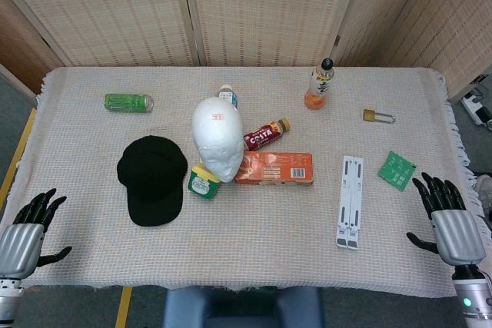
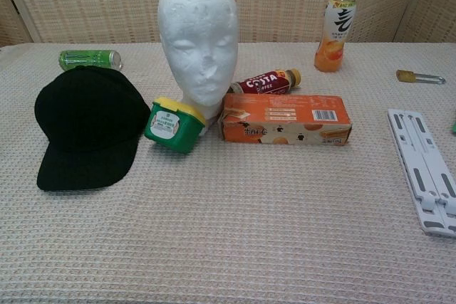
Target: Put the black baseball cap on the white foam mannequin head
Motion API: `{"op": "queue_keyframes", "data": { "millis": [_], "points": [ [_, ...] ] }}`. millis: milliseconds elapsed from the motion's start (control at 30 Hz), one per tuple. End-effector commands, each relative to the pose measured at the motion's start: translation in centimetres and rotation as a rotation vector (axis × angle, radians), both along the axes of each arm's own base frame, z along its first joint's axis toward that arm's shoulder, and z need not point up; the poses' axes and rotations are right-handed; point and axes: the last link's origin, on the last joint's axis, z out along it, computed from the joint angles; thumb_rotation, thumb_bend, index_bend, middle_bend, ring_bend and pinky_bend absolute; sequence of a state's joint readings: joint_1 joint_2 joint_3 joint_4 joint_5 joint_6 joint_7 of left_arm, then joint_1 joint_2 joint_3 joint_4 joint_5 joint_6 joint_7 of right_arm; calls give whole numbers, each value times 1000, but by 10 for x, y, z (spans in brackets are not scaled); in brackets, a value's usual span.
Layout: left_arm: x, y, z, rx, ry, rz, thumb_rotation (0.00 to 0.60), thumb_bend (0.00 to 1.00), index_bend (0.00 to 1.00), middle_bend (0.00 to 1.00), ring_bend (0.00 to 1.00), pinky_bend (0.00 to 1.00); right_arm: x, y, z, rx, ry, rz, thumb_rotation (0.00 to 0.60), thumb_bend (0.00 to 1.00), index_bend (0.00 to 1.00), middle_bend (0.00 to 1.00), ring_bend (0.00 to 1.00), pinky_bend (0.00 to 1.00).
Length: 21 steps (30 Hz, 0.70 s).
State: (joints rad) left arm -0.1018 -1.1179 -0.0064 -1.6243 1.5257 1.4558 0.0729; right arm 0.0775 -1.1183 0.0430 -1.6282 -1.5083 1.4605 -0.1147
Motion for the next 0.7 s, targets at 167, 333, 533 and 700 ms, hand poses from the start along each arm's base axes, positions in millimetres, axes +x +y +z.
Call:
{"op": "queue_keyframes", "data": {
  "millis": [167,333,533,700],
  "points": [
    [9,-8,-12,-71,-53,-50,600,114,156,69,0,199,1,1,3,-1,-14,3,600,0,0,0,0,0],
    [9,-19,-42,-153,-143,-127,600,128,217,317,164,378,-1,4,10,-8,-4,4,600,0,0,0,0,0],
    [3,-17,-83,-147,-203,-229,600,142,416,870,690,891,1,5,9,3,4,-5,600,0,0,0,0,0],
    [-1,-4,-112,-136,-175,-320,600,176,480,1000,978,1000,-2,3,7,15,13,-25,600,0,0,0,0,0]
  ]
}}
